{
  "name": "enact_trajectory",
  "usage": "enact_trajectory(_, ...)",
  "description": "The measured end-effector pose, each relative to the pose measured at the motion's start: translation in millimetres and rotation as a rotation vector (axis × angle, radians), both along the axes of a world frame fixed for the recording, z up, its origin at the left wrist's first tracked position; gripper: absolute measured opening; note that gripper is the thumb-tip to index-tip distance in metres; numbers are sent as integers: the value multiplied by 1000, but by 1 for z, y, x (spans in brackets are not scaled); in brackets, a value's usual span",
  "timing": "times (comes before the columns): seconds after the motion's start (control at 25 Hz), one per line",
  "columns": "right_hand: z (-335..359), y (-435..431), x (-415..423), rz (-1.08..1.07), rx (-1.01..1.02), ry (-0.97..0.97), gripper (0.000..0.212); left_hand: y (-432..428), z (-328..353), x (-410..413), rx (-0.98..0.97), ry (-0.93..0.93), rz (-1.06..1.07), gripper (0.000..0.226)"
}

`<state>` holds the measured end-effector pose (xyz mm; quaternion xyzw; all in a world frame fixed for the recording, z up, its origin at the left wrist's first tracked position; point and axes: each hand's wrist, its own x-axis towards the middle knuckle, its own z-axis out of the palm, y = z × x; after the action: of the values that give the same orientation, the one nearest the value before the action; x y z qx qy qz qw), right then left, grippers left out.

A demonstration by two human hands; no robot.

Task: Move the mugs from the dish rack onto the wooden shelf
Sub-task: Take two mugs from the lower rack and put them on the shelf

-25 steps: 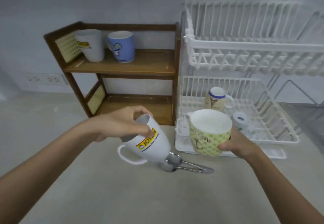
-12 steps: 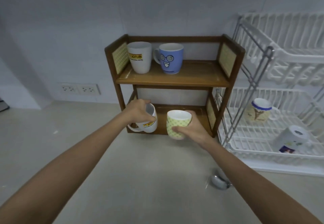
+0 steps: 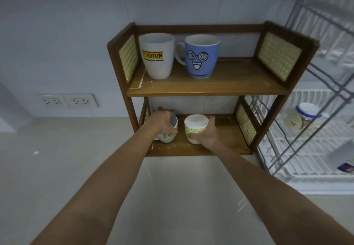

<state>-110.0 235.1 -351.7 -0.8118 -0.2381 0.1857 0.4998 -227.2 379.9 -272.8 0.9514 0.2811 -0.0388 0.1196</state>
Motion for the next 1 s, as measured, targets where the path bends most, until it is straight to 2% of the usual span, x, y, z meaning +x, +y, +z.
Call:
enact_trajectory(0.16, -10, 15, 3, 23, -14, -32, 105, 10, -19, 1, 12, -28, -24, 74)
enact_trajectory(0.32, -17, 12, 4, 23, 46, 61, 104, 15, -25, 2, 5, -25, -26, 73)
enact_trajectory(0.4, -17, 7, 4, 58, 1, 88, 104, 12, -26, 5, 1, 18, -40, 77)
enact_trajectory(0.6, -2, -8, -4, 72, -155, 131, 93, -10, -20, -6, 7, 100, 79, 81)
enact_trajectory(0.68, 10, -27, -13, 81, -177, 118, 82, -30, -13, -19, 60, 87, 129, 78)
enact_trajectory(0.76, 23, -59, -26, 104, -129, 93, 71, -57, -3, -30, 137, -19, 73, 63)
enact_trajectory(0.84, 35, -102, -34, 115, -58, 45, 59, -92, 6, -34, 167, -216, -55, 47)
enact_trajectory(0.96, 54, -183, -29, 29, 102, -50, 31, -160, 10, -35, 47, -490, -172, 30)
enact_trajectory(1.0, 61, -210, -24, -16, 133, -84, 30, -184, 8, -35, -4, -557, -218, 25)
